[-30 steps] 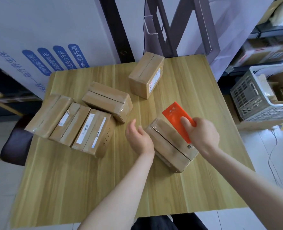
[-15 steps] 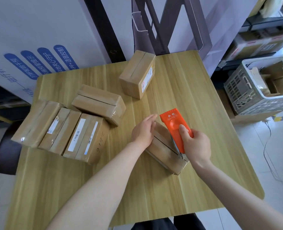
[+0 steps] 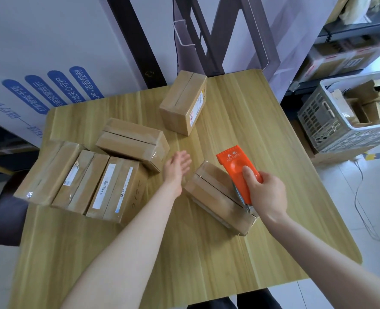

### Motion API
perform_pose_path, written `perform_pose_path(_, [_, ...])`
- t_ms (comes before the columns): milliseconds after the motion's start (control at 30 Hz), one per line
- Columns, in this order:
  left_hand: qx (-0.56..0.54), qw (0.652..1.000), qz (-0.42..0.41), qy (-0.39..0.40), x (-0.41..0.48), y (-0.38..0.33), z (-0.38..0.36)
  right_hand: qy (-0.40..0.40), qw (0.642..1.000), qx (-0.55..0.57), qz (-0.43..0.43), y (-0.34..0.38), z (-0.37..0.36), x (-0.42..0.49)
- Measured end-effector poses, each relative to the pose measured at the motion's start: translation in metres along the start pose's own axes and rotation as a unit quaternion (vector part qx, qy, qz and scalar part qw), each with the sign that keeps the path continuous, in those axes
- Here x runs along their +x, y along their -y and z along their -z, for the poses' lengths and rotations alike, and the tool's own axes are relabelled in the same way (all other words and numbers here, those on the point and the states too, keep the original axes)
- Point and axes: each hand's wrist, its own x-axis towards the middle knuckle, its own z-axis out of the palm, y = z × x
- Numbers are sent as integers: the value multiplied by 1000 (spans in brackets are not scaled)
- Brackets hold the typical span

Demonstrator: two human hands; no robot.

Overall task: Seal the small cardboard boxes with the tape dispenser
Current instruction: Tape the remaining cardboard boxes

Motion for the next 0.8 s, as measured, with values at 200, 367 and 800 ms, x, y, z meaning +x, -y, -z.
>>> perform_pose_path(200, [237,962,-127,51,-40,29,55,5,1000,12,3,2,2,-3])
perform_pose_path(367, [418,879,-216,76,-31,19,56,7,1000,16,2,2,3,-3])
perform_pose_path(800, [747,290,-549,235,-1,-51,34,8,1000,1,7,1,1,1])
